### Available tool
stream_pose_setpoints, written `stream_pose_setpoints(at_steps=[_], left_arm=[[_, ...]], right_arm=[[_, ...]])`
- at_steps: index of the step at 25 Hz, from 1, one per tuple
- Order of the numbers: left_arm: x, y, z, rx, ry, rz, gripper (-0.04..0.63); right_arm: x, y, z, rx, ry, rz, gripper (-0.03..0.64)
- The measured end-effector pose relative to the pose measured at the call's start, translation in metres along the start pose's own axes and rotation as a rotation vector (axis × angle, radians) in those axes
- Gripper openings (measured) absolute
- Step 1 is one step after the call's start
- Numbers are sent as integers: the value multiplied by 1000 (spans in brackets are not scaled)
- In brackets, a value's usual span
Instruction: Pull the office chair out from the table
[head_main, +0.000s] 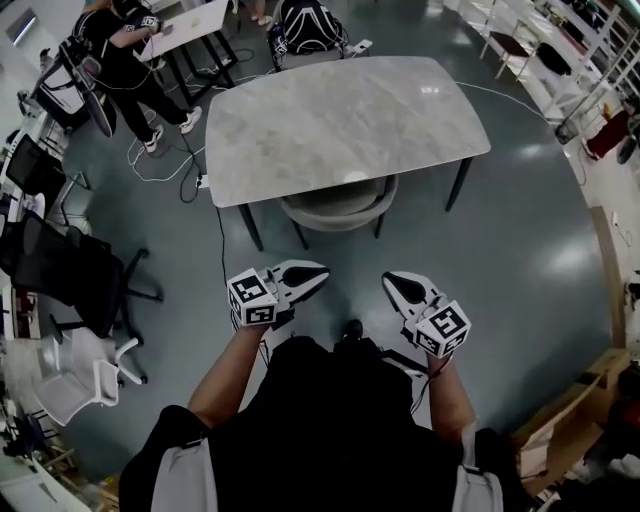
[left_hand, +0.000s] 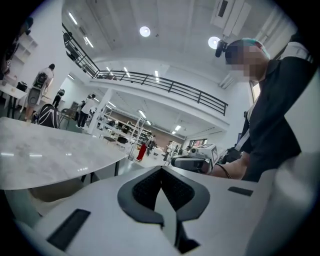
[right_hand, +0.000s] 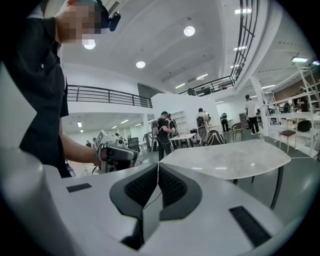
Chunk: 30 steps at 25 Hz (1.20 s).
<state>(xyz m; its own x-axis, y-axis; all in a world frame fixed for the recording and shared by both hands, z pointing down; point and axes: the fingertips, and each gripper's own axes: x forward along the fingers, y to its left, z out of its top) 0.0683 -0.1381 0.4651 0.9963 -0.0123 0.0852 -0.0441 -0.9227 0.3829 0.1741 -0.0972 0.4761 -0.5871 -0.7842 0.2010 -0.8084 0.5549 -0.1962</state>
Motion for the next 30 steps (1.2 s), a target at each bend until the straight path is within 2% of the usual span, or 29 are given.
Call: stream_pose_setpoints(at_steps=[6,11,15,23,27,30], left_arm=[[28,29,1,-11,30,38,12],[35,62,11,-18,23,54,12],[37,95,20,0,35,52,12],[27,170,22,-49,10,43,12],[20,204,24,-116,-34,46,12],[14,226,25,-117,-31,46,12]], right_arm=[[12,-39,-5,38,24,35,20],[43,-55,-2,10,67,89,20],[72,-74,7,8,83,89,20],[139,-105,-6,47,182,104,20],[167,-121,-13,22,257,104,20],[185,-130,-12,13,292,98,20]])
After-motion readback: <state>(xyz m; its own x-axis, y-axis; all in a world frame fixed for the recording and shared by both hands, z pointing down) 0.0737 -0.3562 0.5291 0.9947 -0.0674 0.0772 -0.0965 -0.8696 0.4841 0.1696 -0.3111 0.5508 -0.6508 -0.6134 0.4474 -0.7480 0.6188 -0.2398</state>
